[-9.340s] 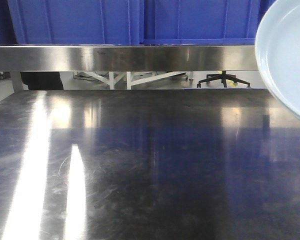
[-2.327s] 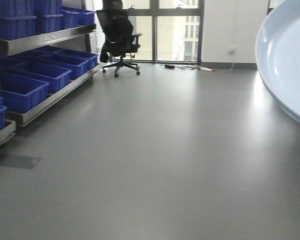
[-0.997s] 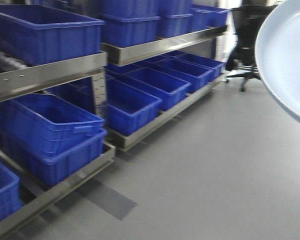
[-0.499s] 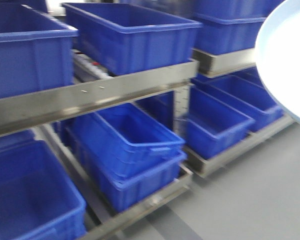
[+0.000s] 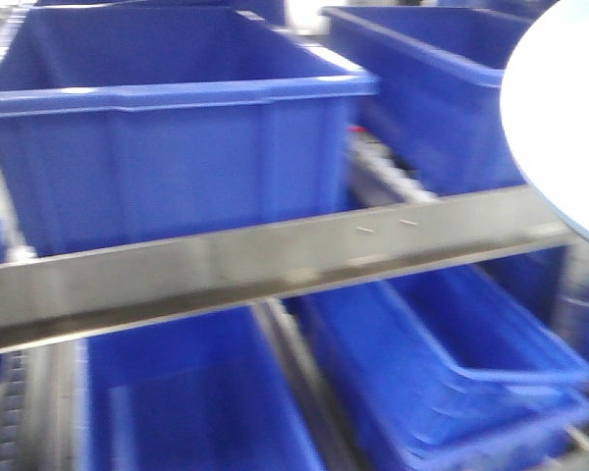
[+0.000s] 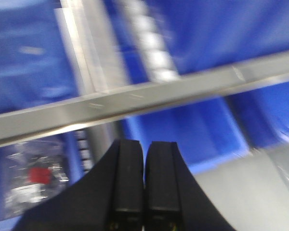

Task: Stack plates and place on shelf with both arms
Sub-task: 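Drive the base to the blue bin shelf holding the plates, then lower the plates into the blue bin with the right gripper and release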

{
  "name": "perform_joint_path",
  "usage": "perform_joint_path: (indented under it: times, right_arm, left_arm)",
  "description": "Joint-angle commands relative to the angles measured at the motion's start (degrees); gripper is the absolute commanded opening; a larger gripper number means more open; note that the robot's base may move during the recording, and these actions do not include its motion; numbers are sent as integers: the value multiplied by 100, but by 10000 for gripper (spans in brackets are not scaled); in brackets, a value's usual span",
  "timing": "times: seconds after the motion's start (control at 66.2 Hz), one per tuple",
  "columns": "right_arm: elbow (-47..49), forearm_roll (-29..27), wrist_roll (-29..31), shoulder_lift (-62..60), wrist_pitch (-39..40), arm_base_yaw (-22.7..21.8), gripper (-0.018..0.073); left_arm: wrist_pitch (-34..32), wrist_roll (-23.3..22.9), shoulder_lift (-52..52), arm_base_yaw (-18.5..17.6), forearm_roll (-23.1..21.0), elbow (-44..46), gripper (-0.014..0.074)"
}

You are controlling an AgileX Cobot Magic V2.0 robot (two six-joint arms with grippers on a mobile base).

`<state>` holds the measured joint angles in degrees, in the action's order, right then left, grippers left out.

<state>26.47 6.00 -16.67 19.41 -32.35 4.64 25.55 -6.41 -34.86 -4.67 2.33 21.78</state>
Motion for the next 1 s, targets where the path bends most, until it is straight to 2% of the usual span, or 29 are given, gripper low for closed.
perform_joint_path:
  times: [0.0, 0.982]
  right_arm:
    - [185, 36, 14, 59, 560, -25, 57]
    - [185, 36, 14, 59, 560, -25, 57]
  left_arm:
    - [-426, 10, -15, -26, -26, 178, 83]
    - [-426, 10, -15, -26, -26, 178, 83]
